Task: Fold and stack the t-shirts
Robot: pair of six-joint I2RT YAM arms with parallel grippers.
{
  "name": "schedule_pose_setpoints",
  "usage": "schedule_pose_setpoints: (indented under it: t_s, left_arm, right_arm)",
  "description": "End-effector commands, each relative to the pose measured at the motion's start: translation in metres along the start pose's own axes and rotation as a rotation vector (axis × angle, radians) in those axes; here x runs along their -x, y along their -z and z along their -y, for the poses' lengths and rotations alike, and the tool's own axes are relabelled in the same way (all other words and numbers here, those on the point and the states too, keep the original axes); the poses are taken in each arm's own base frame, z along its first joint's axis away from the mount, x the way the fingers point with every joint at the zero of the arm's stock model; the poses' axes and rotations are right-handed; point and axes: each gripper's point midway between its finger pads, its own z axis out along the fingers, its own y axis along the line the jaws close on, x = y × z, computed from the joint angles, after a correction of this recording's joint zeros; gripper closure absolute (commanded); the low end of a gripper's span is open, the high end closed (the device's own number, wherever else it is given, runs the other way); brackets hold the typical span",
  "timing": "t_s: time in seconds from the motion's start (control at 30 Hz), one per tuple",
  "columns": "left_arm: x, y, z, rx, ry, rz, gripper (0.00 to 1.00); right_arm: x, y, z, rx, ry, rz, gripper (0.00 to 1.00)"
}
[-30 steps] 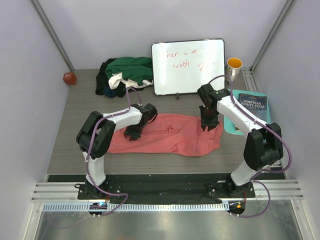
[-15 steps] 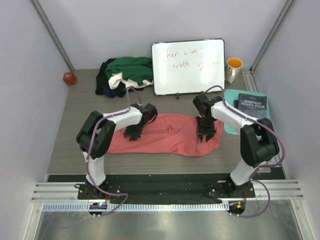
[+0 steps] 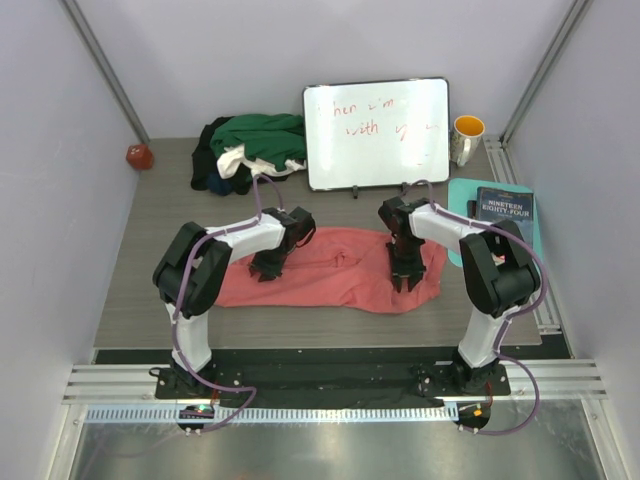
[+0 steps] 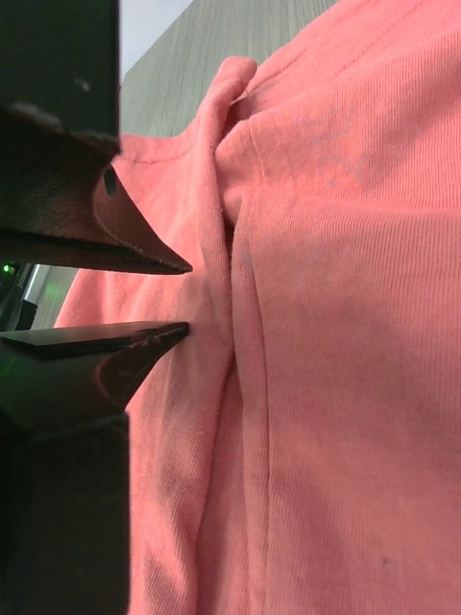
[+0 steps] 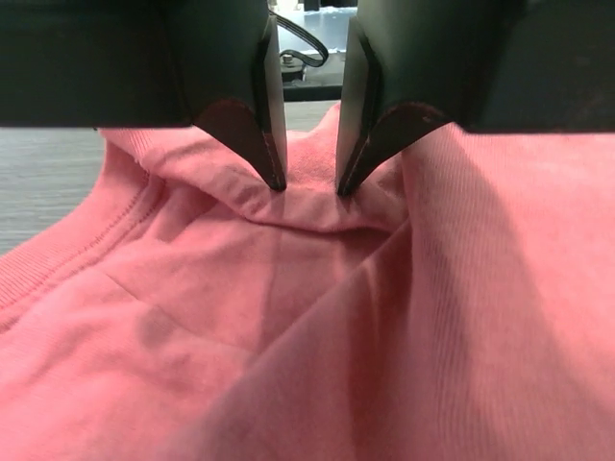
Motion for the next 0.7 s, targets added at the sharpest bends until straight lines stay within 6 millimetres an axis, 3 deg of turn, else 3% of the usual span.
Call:
schedule_pose_setpoints:
  t_s: [0.0, 0.07, 0.13, 0.17, 0.67]
  left_arm:
    - [0.001, 0.001, 0.006, -0.025, -0.003, -0.002, 0.76]
    - [0.0, 0.001, 0.007, -0.026, -0.005, -0.003, 0.83]
    - [0.0, -0.001, 0.008, -0.023, -0.008, -0.008, 0.91]
    - [0.0, -0.001, 0.008, -0.024, -0.009, -0.011, 1.0]
    - [-0.005, -0.005, 0.008, 0.024, -0.033, -0.031, 1.0]
  right_arm:
    - [0.0, -0.005, -0.006, 0.018, 0.02, -0.005, 0.75]
    - [0.001, -0.008, -0.004, 0.0, 0.01, -0.001, 0.99]
    - [0.002, -0.007, -0.001, -0.015, -0.003, 0.005, 0.99]
    - [0.004, -0.005, 0.002, -0.034, -0.011, 0.024, 0.99]
    - [0.015, 0.031, 0.023, -0.105, -0.184, 0.202, 0.99]
